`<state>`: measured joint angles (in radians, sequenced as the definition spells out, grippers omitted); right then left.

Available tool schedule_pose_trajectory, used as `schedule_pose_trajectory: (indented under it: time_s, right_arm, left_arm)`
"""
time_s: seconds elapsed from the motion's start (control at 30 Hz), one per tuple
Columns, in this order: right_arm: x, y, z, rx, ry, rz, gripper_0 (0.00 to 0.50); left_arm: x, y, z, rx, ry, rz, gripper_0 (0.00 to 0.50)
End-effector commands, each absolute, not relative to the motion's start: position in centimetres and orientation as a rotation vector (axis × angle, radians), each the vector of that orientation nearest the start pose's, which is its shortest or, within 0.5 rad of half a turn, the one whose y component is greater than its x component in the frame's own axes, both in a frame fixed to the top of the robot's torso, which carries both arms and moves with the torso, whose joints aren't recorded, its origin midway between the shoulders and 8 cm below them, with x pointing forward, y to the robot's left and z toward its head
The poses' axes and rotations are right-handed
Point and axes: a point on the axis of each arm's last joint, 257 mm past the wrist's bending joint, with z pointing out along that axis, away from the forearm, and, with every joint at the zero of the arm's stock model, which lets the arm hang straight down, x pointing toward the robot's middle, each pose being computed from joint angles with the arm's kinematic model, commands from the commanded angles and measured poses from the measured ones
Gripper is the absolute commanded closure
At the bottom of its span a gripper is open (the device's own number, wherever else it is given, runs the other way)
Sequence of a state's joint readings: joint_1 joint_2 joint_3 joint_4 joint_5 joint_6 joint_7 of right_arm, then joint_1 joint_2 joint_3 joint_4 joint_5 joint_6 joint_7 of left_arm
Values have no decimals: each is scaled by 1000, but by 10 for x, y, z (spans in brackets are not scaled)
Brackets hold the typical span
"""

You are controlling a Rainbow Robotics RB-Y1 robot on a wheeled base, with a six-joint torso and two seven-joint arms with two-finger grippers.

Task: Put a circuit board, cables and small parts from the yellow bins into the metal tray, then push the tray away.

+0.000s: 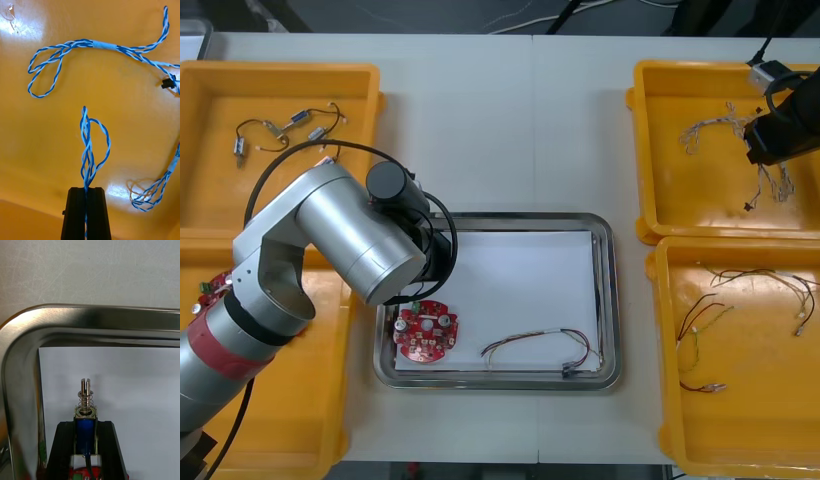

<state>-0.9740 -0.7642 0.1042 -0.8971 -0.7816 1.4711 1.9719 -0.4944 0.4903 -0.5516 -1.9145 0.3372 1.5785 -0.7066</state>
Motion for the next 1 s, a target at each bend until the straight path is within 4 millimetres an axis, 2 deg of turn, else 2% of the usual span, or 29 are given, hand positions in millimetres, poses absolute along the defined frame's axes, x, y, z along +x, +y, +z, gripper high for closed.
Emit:
schedule_pose_trajectory:
  time_s: [0.03, 0.4, 0.6, 0.67, 0.73, 0.83, 0.87, 1.0]
  right_arm:
    - [592, -403, -100, -494, 2561, -86, 500]
    - [578, -397, -83, -568, 2559, -94, 500]
    - [569, -388, -84, -624, 2514, -107, 500]
    - [565, -385, -85, -644, 2508, -106, 500]
    - [558, -381, -86, -666, 2504, -95, 500]
    - [549, -373, -88, -707, 2491, -83, 500]
    - [545, -368, -89, -722, 2489, -68, 500]
    - [531, -355, -93, -772, 2486, -20, 500]
  left_arm:
    - [459, 129, -274, 46, 2581, -36, 500]
    - [456, 130, -278, 49, 2590, -25, 500]
    - [456, 130, -279, 45, 2592, -28, 499]
    - [456, 129, -279, 42, 2593, -33, 410]
    - [457, 129, -278, 36, 2590, -39, 174]
    - [457, 126, -278, 30, 2589, -50, 40]
    - [457, 126, -278, 27, 2588, -54, 0]
    - [457, 125, -277, 20, 2587, -63, 0]
